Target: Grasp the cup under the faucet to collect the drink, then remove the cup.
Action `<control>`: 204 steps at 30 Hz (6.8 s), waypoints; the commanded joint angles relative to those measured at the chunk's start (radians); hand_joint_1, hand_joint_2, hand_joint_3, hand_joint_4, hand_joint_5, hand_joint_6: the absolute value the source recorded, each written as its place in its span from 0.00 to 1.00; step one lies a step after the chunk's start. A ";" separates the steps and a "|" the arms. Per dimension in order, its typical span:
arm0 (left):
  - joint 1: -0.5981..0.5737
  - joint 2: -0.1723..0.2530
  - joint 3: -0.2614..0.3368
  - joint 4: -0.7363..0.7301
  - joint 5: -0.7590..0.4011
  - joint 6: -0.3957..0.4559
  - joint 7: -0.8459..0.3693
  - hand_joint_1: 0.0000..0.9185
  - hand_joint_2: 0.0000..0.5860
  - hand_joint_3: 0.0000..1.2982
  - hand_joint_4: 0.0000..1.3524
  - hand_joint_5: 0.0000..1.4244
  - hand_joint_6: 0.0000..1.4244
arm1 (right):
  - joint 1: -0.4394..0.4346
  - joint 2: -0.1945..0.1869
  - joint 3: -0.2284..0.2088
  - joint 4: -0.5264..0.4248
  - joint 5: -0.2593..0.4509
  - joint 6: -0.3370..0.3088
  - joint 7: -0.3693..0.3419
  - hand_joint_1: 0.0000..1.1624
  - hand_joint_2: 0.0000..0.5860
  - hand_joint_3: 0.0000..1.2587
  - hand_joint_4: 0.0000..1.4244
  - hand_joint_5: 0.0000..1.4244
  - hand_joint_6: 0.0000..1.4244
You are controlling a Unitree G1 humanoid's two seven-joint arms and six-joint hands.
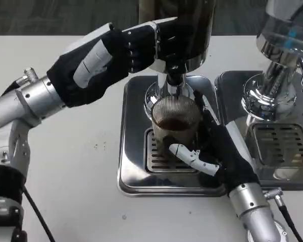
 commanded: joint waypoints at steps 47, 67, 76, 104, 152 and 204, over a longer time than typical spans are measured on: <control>0.347 0.103 0.152 0.198 0.132 -0.154 0.236 0.00 0.23 0.30 0.27 0.27 0.17 | -0.020 -0.005 0.035 -0.024 -0.099 0.082 -0.050 0.58 0.36 0.00 0.00 0.01 0.09; 0.363 0.111 0.152 0.200 0.130 -0.147 0.238 0.00 0.23 0.31 0.28 0.28 0.19 | -0.033 0.026 0.077 0.005 -0.153 0.169 -0.147 0.61 0.34 0.13 0.18 0.28 0.41; 0.371 0.114 0.157 0.201 0.126 -0.144 0.238 0.00 0.22 0.31 0.29 0.29 0.20 | -0.037 0.039 0.097 0.051 -0.161 0.119 -0.213 0.62 0.34 0.25 0.31 0.42 0.64; 0.382 0.103 0.147 0.190 0.129 -0.142 0.234 0.00 0.23 0.31 0.30 0.30 0.21 | 0.031 0.054 0.113 0.040 -0.301 -0.069 -0.640 0.62 0.34 0.40 0.47 0.60 0.84; 0.525 0.165 0.057 -0.243 0.144 -0.462 0.198 0.00 0.16 0.19 0.12 0.12 0.14 | 0.458 -0.039 0.013 -0.604 -0.280 -0.066 -0.441 0.67 0.32 0.46 0.50 0.66 0.90; 0.730 0.388 -0.113 -0.554 -0.121 -0.686 0.052 0.00 0.13 0.16 0.08 0.07 0.10 | 0.886 0.006 -0.072 -1.040 -0.226 -0.135 -0.251 0.72 0.28 0.52 0.54 0.71 0.94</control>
